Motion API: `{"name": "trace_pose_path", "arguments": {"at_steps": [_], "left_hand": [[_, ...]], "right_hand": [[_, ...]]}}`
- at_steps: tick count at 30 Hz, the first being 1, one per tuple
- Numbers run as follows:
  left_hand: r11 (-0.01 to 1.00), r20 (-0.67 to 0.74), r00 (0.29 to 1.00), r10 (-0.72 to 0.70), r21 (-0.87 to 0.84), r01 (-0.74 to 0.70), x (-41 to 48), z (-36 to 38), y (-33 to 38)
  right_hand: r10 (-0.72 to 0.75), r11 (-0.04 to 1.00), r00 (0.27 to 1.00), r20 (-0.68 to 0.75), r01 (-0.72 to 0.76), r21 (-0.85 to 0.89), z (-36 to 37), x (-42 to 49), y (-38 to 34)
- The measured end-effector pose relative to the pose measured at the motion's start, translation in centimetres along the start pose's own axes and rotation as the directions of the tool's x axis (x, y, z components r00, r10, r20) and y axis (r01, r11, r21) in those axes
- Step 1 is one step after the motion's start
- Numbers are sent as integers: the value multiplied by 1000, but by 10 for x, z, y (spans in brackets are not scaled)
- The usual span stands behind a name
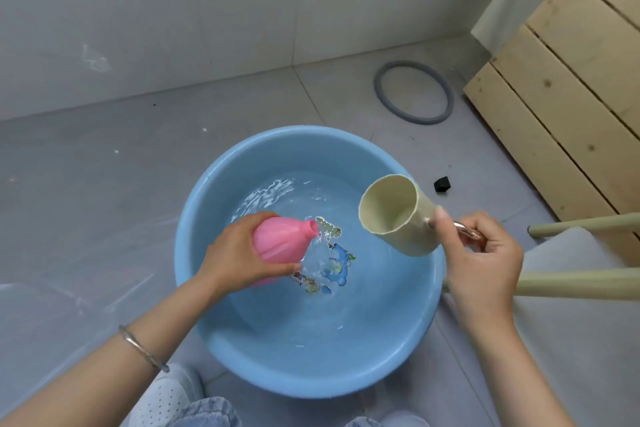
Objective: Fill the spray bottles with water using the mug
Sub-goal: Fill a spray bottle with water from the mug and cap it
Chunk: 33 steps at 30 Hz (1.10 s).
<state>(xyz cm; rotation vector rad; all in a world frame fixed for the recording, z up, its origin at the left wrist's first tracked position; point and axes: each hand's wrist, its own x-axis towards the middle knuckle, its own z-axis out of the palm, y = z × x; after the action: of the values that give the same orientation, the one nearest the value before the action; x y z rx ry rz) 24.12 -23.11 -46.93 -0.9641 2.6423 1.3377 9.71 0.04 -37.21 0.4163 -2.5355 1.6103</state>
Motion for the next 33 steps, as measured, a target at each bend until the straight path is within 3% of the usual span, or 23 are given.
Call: {"name": "trace_pose_path", "arguments": {"at_steps": [2,5,7,12,17,22,33], "left_hand": [[969,9,999,-53,-240,53,-3,-3,5],[873,0,998,-62,-485,54,-8,-14,28],[815,8,999,-44,-579,41,-8,-25,51],[743,-26,999,34,-668,-42,-12,-62,120],[730,-102,986,130,-663,-165,-26,-104,199],[696,-139,971,193,-678,-235,-51,-121,267],[668,-111,946,306,-683,-296,-112,-95,358]], "right_hand": [[225,955,974,-35,-213,209,-4,-1,-8],[395,781,918,-20,-324,534,-6,-1,-24],[425,665,905,27,-332,669,-9,1,-39],[361,554,930,64,-269,788,-35,6,-96],[255,562,966,-28,-125,817,-87,19,-157],[248,628,953,-173,-22,778,-150,33,-175],[408,774,834,-372,-100,625,-232,22,-127]]}}
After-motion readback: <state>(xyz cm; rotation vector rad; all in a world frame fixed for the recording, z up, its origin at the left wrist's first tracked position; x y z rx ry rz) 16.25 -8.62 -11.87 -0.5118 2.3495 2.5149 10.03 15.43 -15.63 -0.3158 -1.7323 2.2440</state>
